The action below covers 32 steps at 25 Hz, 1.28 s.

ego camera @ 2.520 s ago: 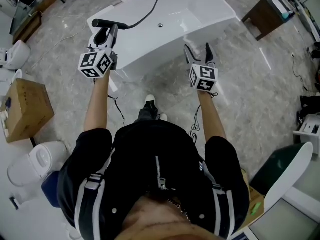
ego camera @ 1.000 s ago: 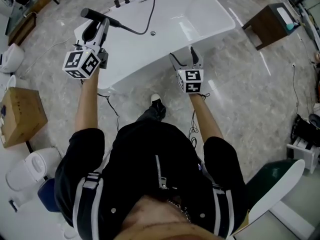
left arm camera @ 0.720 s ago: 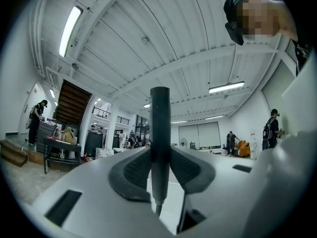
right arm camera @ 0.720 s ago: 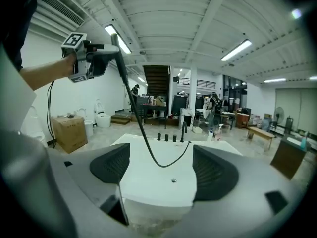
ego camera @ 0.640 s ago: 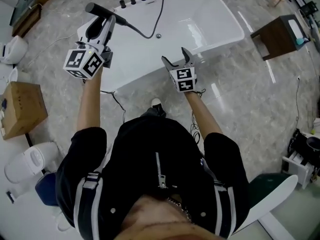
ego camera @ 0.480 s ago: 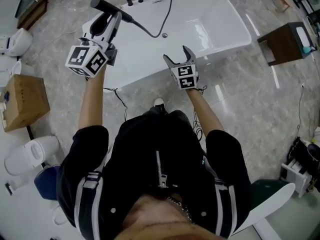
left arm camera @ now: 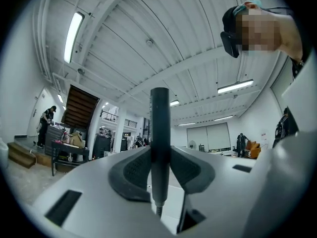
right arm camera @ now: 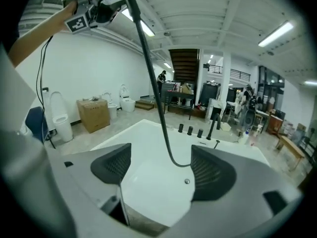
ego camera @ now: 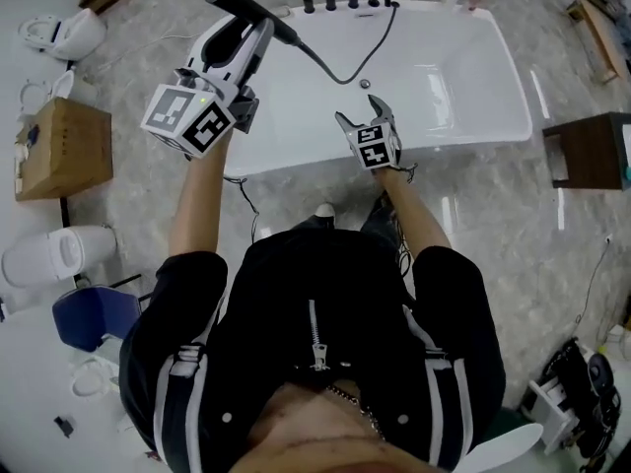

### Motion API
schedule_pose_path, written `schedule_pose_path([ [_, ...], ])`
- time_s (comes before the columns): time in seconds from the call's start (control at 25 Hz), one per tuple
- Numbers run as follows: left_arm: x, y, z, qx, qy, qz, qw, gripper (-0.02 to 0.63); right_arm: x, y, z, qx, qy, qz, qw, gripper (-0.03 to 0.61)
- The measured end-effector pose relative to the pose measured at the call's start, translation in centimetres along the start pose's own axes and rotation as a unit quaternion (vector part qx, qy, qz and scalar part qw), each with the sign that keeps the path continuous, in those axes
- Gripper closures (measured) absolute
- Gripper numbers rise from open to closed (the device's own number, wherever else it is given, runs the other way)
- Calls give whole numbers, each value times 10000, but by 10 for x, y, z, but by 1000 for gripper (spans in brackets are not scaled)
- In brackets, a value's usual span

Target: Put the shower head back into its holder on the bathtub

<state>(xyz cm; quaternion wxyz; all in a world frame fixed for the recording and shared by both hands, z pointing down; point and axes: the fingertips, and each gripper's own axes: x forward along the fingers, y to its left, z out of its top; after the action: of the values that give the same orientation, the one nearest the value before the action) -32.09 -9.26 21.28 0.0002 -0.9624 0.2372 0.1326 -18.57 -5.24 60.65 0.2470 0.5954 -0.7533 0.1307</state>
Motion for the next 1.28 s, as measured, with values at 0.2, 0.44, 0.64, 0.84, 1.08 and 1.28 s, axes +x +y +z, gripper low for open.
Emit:
schedule_pose_path([
  [0.2,4,4,7,22,-24,577,9983,483,55,-10,-9,-378,315,570,9972,207],
  [0.44,-9,13,17,-145,-219,1421,9895,483,109,-14,-6,-832,553,1143,9884,210],
  [0.64,-7,11,24,-188,-332,1762,9836,483,144,-26,-10,-1243,733,1457,9787,231],
  [0.84,-10,-1,31,1,-285,2137,9765,483,166,-26,-15,-1568,655,1673,9712,276],
  [1.08,-18,-10,37,-2,-383,2530,9667,483,179,-29,-34,-1861,819,1868,9611,350],
  [1.28,-16,-10,38,-69,-534,2781,9591,483,195,-35,-40,-1971,874,2057,9546,384],
])
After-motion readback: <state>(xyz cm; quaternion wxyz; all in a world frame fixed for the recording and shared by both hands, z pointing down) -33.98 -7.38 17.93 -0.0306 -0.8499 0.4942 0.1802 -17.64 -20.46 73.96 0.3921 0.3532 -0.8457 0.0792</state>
